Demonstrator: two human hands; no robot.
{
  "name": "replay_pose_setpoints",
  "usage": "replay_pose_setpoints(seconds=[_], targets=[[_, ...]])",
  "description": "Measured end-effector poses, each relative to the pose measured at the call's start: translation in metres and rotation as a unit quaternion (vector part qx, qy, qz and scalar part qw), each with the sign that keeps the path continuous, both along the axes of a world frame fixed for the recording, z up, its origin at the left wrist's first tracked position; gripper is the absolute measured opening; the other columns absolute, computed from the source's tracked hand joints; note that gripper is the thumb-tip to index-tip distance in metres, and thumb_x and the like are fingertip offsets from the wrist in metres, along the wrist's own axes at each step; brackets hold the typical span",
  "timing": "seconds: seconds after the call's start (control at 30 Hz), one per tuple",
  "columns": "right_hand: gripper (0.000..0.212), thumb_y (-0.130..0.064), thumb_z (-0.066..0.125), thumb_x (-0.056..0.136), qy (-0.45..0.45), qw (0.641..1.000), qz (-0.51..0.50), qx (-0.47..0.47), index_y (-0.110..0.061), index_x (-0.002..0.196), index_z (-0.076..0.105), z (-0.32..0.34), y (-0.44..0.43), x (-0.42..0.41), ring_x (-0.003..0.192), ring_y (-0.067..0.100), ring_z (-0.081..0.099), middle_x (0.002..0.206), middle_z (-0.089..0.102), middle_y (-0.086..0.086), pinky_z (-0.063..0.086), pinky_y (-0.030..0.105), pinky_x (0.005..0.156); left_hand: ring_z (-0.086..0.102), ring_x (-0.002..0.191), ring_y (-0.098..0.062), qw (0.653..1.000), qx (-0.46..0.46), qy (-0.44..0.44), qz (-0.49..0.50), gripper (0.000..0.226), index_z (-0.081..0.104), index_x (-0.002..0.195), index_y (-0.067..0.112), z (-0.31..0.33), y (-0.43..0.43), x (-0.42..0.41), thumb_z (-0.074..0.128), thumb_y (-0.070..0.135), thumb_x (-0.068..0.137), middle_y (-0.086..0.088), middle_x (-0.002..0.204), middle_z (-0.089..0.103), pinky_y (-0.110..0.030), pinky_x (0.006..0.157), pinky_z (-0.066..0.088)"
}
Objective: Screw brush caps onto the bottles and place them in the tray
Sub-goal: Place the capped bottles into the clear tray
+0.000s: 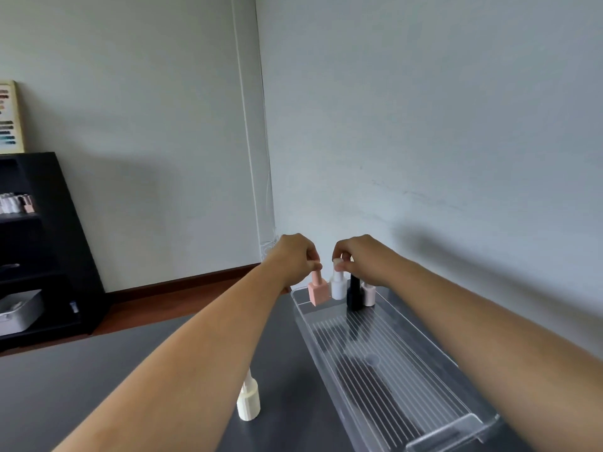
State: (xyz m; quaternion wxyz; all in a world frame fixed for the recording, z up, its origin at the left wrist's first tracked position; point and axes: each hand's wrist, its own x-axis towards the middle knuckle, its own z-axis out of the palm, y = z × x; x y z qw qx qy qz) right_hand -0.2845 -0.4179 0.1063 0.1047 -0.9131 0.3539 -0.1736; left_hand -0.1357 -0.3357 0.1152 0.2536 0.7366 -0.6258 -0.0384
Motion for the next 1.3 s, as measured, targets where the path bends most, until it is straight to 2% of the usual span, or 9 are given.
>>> replay_pose_setpoints(seconds=[0.17,0.47,0.67,0.77,0.87,1.0,1.13,1.23,1.3], targets=[[0.015,-0.024,0.058,0.089,0.020,1.000,0.002,-0.010,-0.019,0.101,0.065,-0.023,-0.016,0.006,0.082,0.018,0.055,0.100,0.066,0.002,0.040,0.028,0.068,0.064,0.092,-0.022,0.999,0.032,-0.004,-0.016,0.012,0.072,0.094,0.008,-0.018,-0.018,-0.003,0.067,0.014,0.085,-0.008,0.099,0.069,-0.036,0.085,0.053],[0.017,-0.031,0.057,0.089,0.048,0.996,-0.003,-0.075,-0.023,0.100,0.066,-0.036,-0.025,0.007,0.092,0.022,0.059,0.100,0.066,0.002,0.046,0.032,0.077,0.065,0.092,-0.018,0.999,0.033,-0.020,-0.035,0.015,0.073,0.095,0.008,-0.024,-0.024,-0.003,0.070,0.016,0.083,-0.006,0.097,0.071,-0.031,0.085,0.052],[0.017,-0.033,0.057,0.087,0.054,0.989,-0.006,-0.135,-0.026,0.100,0.066,-0.038,-0.025,0.007,0.093,0.020,0.058,0.098,0.069,-0.001,0.032,0.028,0.077,0.063,0.096,-0.018,0.998,0.044,-0.008,-0.032,0.022,0.072,0.102,0.008,-0.022,-0.021,-0.005,0.070,0.020,0.083,-0.006,0.102,0.070,-0.029,0.088,0.051],[0.023,-0.034,0.059,0.086,0.060,0.988,-0.007,-0.142,-0.026,0.106,0.064,-0.038,-0.021,0.005,0.098,0.020,0.057,0.102,0.069,-0.002,0.030,0.028,0.078,0.061,0.096,-0.018,0.998,0.051,-0.011,-0.026,0.034,0.067,0.111,0.009,-0.019,-0.013,-0.005,0.070,0.028,0.083,-0.006,0.103,0.068,-0.029,0.088,0.049],[0.032,-0.037,0.059,0.086,0.054,0.988,-0.011,-0.143,-0.026,0.117,0.059,-0.031,-0.013,0.000,0.103,0.019,0.055,0.104,0.066,-0.004,0.032,0.030,0.083,0.061,0.091,-0.016,0.999,0.039,-0.004,-0.018,0.035,0.066,0.109,0.009,-0.010,0.001,0.001,0.071,0.031,0.081,-0.004,0.097,0.068,-0.029,0.086,0.050],[0.027,-0.034,0.061,0.086,0.024,0.992,-0.012,-0.122,-0.026,0.112,0.060,-0.023,0.005,-0.011,0.099,0.018,0.053,0.097,0.063,-0.005,0.031,0.027,0.080,0.064,0.089,-0.013,0.999,0.053,-0.004,-0.007,0.029,0.071,0.101,0.012,0.002,0.032,0.012,0.073,0.029,0.078,0.000,0.094,0.070,-0.026,0.084,0.050],[0.027,-0.030,0.063,0.083,0.019,0.999,0.008,-0.026,-0.023,0.110,0.061,-0.030,0.037,-0.024,0.097,0.017,0.054,0.093,0.057,-0.007,0.040,0.029,0.079,0.063,0.086,-0.003,0.993,0.118,-0.003,-0.024,0.026,0.073,0.093,0.024,0.012,0.077,0.026,0.073,0.042,0.075,0.012,0.088,0.069,-0.019,0.077,0.045],[0.036,-0.035,0.068,0.082,0.041,0.999,0.024,0.017,-0.022,0.114,0.061,-0.046,0.055,-0.034,0.094,0.013,0.058,0.108,0.063,-0.006,0.046,0.029,0.081,0.066,0.082,-0.004,0.980,0.192,0.009,-0.042,0.031,0.072,0.093,0.031,0.016,0.108,0.033,0.071,0.053,0.072,0.010,0.092,0.072,-0.023,0.082,0.048],[0.044,-0.040,0.066,0.083,0.073,0.996,0.028,0.045,-0.021,0.122,0.057,-0.058,0.063,-0.039,0.085,0.007,0.058,0.118,0.061,-0.002,0.043,0.023,0.072,0.065,0.078,-0.004,0.972,0.231,0.022,-0.046,0.032,0.072,0.092,0.034,0.015,0.124,0.035,0.072,0.057,0.069,0.010,0.092,0.073,-0.026,0.080,0.048]])
